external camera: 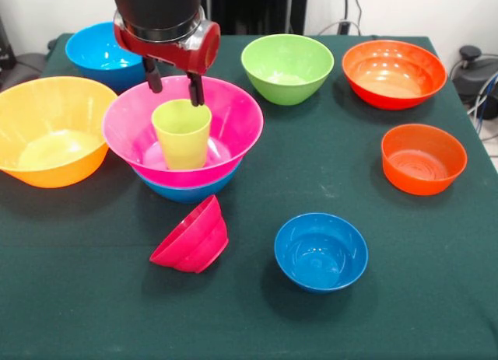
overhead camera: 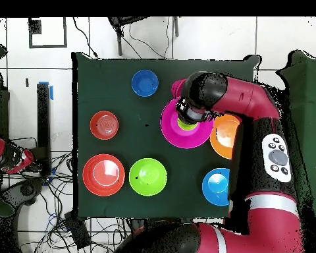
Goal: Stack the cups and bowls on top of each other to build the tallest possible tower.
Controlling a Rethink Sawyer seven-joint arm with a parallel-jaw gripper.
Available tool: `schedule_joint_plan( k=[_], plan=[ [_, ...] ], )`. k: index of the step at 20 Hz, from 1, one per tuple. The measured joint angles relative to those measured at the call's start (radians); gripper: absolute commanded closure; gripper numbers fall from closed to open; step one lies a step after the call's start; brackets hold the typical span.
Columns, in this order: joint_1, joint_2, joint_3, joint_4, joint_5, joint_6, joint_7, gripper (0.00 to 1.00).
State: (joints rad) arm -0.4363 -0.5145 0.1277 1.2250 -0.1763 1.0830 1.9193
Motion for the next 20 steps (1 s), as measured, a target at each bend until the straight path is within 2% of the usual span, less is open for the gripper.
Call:
schedule_joint_plan(
  k=[5, 14, 20],
  plan=[
    [-0.004, -0.028, 0.001, 0.01, 0.011, 0.017, 0.0, 0.0],
    [-0.013, -0.143, 0.001, 0.035, 0.053, 0.072, 0.0, 0.0],
    [-0.008, -0.164, 0.001, 0.035, 0.075, 0.072, 0.0, 0.0]
  ],
)
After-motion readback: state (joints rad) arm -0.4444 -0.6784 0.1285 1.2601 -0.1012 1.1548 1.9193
